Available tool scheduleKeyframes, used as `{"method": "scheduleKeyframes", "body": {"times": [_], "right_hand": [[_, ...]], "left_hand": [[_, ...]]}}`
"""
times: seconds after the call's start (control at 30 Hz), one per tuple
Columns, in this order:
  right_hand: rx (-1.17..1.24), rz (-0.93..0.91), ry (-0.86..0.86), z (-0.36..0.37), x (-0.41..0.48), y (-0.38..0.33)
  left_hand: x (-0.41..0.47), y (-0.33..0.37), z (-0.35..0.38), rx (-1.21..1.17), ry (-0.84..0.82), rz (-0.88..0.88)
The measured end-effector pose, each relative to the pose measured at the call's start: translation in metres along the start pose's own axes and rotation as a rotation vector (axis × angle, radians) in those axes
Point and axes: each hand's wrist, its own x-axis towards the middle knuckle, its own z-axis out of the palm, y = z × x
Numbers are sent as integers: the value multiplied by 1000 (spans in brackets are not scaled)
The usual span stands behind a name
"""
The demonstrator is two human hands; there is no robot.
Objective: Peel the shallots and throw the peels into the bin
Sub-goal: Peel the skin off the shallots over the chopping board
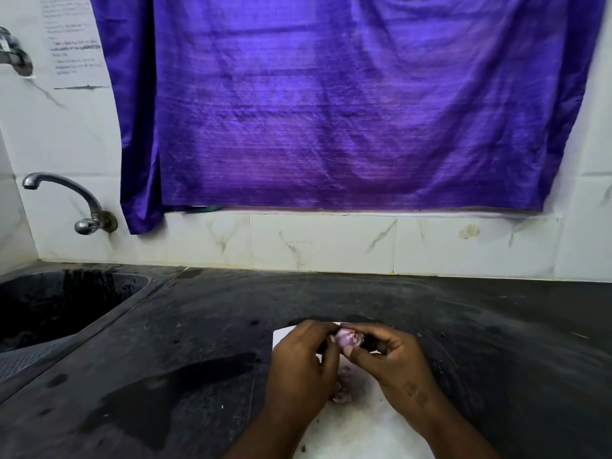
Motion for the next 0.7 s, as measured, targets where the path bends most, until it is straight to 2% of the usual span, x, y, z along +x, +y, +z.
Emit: {"method": "scheduleKeyframes", "body": {"times": [0.1, 0.23, 0.47, 0.7], "right_hand": [[75, 43, 5, -1, 1, 1], [151, 85, 13, -1, 1, 0], [221, 146, 2, 2, 0, -5], [259, 177, 20, -2, 1, -7]], "left_hand": [[1, -1, 0, -208, -25, -89], [3, -6, 4, -321, -36, -150], [1, -2, 3, -209, -30, -31], [-1, 0, 3, -250, -93, -17]]}}
